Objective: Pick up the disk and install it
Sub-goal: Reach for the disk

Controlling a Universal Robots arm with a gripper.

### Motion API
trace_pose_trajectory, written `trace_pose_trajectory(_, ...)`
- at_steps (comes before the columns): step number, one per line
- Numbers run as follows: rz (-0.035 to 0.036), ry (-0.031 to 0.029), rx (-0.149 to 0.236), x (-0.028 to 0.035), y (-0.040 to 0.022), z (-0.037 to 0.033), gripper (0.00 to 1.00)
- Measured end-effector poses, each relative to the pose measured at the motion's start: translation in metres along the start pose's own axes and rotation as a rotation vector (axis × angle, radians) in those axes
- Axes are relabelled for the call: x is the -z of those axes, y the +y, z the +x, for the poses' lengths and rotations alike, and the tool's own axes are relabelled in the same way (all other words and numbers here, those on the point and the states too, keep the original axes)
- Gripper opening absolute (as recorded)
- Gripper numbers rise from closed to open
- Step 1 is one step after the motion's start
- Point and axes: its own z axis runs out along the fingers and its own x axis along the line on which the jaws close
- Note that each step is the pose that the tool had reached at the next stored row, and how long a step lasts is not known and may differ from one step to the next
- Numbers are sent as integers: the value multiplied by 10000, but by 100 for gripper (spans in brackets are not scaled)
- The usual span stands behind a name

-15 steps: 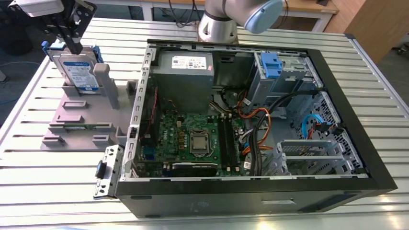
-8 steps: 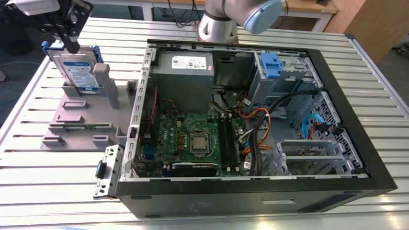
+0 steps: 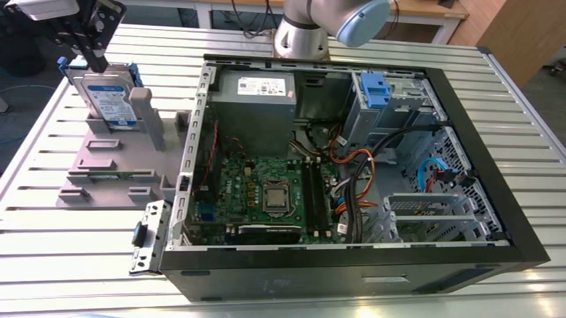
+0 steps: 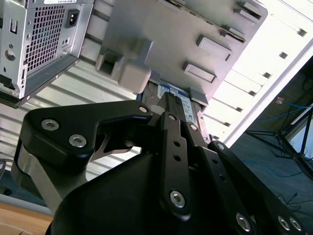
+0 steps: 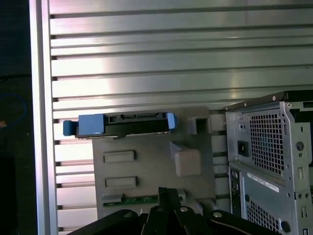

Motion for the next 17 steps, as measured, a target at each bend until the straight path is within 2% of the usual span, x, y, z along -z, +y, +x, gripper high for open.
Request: trace_pose_trajectory(17,0,1,0,-27,12,46,11)
